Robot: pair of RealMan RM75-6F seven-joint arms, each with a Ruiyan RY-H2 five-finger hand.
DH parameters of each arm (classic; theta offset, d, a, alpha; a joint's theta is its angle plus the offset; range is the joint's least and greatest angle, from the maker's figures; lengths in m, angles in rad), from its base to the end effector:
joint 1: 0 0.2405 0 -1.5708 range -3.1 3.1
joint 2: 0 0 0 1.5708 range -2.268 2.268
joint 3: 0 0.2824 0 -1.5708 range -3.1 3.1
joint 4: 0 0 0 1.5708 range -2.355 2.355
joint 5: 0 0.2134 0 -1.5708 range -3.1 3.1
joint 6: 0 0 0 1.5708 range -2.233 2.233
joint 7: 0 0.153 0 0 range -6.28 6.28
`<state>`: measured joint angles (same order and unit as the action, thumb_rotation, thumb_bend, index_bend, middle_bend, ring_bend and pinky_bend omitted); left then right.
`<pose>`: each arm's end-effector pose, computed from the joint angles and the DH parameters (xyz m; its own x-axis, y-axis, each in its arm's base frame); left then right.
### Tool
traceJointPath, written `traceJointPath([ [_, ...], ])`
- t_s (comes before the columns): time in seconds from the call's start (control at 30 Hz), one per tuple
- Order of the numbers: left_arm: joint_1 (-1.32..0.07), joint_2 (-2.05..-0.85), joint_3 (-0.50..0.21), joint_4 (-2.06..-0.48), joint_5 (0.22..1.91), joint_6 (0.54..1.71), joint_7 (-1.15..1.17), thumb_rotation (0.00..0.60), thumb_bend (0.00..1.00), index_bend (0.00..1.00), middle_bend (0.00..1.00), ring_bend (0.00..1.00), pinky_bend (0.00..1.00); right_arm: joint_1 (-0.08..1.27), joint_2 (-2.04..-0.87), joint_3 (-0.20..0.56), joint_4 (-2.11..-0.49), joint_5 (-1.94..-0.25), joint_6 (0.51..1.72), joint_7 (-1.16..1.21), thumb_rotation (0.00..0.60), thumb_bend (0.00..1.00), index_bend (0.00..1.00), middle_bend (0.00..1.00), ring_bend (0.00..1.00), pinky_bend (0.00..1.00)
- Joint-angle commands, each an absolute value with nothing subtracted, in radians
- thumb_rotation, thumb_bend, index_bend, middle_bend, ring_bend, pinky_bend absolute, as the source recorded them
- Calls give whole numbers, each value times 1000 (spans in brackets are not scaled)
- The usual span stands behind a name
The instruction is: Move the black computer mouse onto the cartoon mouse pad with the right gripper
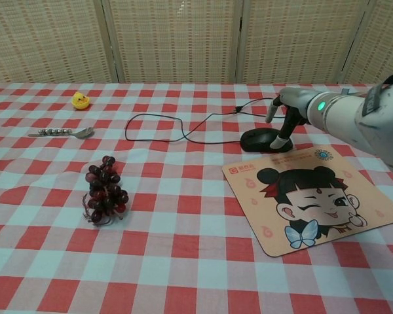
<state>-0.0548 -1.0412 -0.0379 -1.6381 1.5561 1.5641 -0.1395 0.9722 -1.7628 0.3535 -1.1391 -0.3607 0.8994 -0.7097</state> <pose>-0.3290 0.1793 0.1974 0.3146 -0.0498 0.9479 0.9475 -0.0443 -0.3168 -0.1624 -0.4519 -0.0580 0.3610 -0.3774 0.8528 -0.9091 0.0617 0.4121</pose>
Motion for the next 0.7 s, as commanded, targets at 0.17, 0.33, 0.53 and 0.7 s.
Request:
traceJointPath([
  [0.17,-54,-1039,-37,-1639,1558,1564,-147,600,191,833,596,448,540,996,-1794,359,-1096,-358,897,-710,600,160,318,1000,1000,1000],
  [0.33,-54,-1036,-38,-1639,1556,1564,-158,600,191,833,596,448,540,1008,-1811,356,-1068,-342,884,-726,600,168,328,1000,1000,1000],
  [0.53,-53,-1031,-37,-1640,1556,1563,-173,600,192,833,596,448,540,1017,-1825,356,-1040,-323,874,-740,600,168,330,1000,1000,1000],
  [0.7,-53,-1028,-36,-1641,1557,1563,-181,600,192,833,596,448,540,1022,-1834,361,-1021,-315,871,-745,600,170,342,1000,1000,1000],
])
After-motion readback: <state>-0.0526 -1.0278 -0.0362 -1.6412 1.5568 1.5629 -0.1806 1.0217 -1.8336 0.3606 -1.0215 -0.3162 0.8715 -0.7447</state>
